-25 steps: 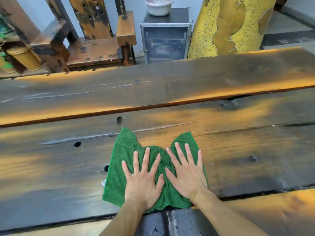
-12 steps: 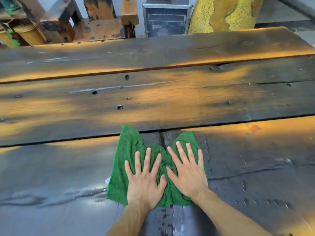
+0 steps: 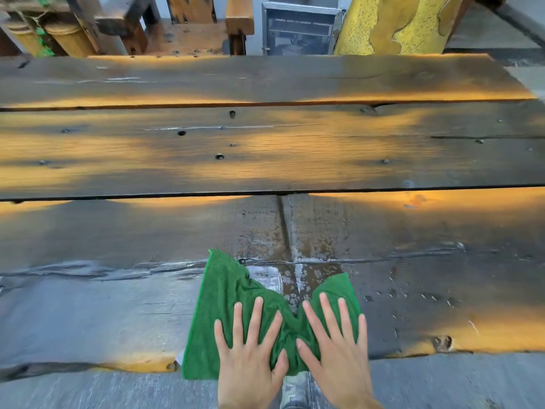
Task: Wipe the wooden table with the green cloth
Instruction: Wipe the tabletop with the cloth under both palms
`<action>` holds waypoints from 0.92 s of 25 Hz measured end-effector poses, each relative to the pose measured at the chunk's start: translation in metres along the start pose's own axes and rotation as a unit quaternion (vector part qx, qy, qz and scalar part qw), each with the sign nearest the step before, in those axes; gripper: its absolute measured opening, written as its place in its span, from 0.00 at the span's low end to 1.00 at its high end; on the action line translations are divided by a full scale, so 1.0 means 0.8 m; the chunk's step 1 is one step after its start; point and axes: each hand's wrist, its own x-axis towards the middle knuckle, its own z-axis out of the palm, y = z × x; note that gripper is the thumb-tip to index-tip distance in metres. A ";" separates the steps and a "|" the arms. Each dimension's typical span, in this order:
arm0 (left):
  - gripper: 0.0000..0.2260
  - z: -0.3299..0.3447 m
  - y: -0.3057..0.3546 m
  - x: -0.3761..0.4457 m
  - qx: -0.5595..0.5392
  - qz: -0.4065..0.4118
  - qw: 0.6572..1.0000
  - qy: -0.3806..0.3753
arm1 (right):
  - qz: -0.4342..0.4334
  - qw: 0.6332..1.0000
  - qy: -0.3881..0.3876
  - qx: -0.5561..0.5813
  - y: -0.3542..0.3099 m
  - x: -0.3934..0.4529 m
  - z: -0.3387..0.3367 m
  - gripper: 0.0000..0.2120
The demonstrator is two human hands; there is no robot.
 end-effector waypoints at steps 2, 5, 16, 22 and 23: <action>0.30 0.003 0.009 -0.008 -0.006 -0.002 1.000 0.002 | 0.068 0.997 -0.008 0.022 0.007 -0.012 -0.001 0.34; 0.33 -0.002 0.016 0.003 -0.008 -0.002 1.000 -0.006 | 0.111 0.993 -0.019 0.029 0.020 -0.004 -0.008 0.40; 0.35 -0.033 0.044 0.135 -0.017 -0.006 0.999 -0.028 | 0.137 0.990 0.019 0.018 0.067 0.140 -0.037 0.42; 0.32 -0.061 0.064 0.303 -0.014 -0.036 0.999 -0.009 | 0.173 0.984 -0.004 0.030 0.107 0.303 -0.080 0.40; 0.32 -0.067 0.066 0.341 -0.013 -0.039 0.999 -0.002 | 0.186 0.982 -0.002 0.034 0.113 0.337 -0.088 0.40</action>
